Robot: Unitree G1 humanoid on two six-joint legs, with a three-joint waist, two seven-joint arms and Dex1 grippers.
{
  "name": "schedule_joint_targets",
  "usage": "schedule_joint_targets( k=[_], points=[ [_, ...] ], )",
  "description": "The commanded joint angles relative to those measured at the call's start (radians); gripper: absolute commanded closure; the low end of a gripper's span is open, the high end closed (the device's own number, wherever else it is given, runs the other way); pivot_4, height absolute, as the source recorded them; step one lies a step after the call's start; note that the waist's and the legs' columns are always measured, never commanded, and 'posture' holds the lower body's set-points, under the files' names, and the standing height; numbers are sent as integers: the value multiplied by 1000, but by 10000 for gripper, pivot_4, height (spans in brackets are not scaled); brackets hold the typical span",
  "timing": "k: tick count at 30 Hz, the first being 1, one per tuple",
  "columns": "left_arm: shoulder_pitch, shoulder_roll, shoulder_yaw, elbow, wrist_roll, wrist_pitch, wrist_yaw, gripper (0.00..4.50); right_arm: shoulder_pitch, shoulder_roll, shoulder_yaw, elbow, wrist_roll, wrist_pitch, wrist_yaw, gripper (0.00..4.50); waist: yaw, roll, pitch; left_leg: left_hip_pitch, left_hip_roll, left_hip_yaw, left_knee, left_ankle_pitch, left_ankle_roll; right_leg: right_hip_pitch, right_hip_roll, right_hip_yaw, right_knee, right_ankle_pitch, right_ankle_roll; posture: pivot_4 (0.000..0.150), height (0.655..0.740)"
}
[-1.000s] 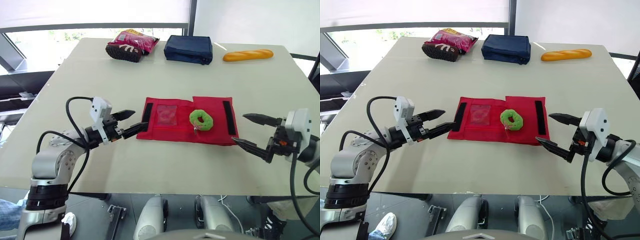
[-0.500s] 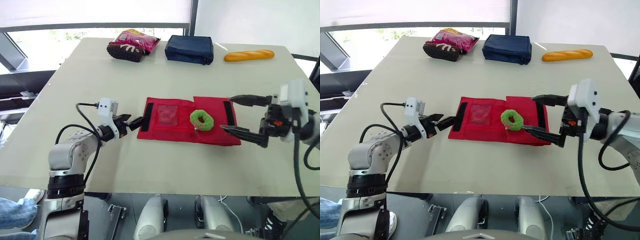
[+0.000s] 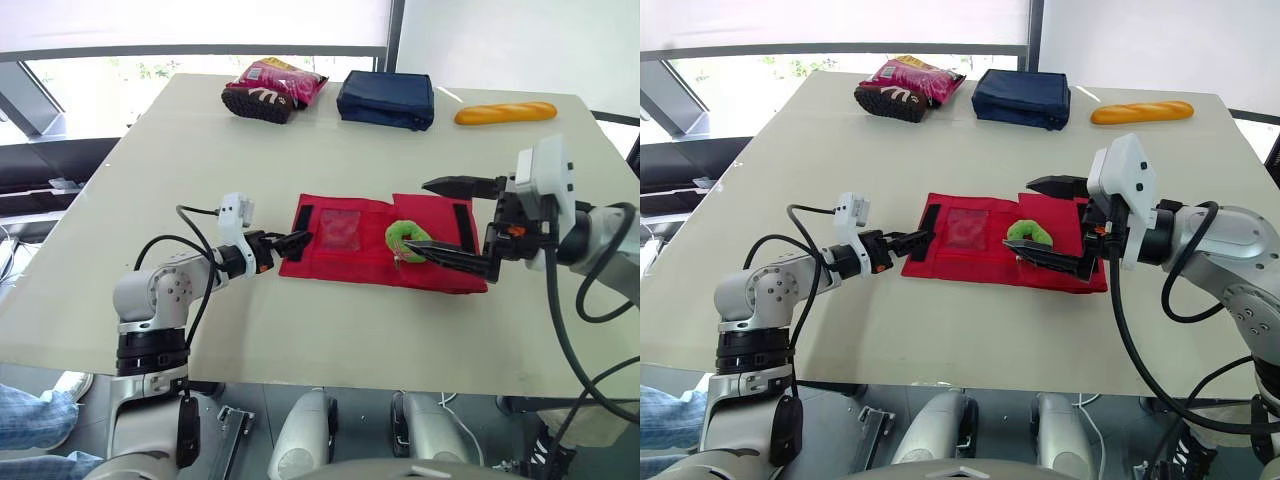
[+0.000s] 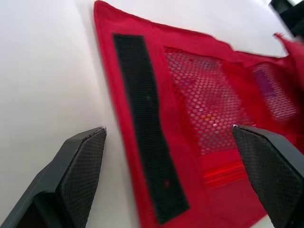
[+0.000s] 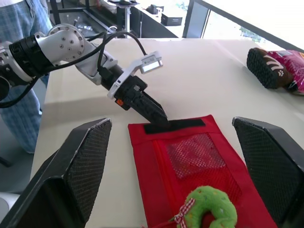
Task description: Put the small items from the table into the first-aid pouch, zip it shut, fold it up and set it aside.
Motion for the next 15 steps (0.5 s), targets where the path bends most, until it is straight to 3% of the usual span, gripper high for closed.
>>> schedule_joint_targets(
  k=[1,3,6,14,15],
  points=[
    [-20,-32,69,47,-81,76,2,0,-21,5,-12,-35,6,1,-13,1509,0,0,0,0,0,0,0,0,0,0,0,0,0,0,0,1500,7164],
    [-31,-48,109,64,-105,95,18,0,-24,12,-11,-40,11,4,-22,1509,-1,0,0,0,0,0,0,0,0,0,0,0,0,0,1,1500,7164],
    [-45,-76,173,84,-147,120,49,7185,-26,20,-12,-46,15,9,-33,0,-1,0,0,0,0,0,0,0,0,0,0,0,0,1,1,1500,7164],
    [-42,-76,208,75,-187,136,69,43717,-22,26,-13,-46,12,14,-39,0,-1,0,0,0,0,0,0,0,0,0,0,0,0,1,1,1500,7164],
    [-41,-71,211,75,-191,135,68,44472,-20,27,-12,-44,10,13,-40,0,-1,0,0,0,0,0,0,0,0,0,0,0,0,1,0,1500,7164]
  ],
)
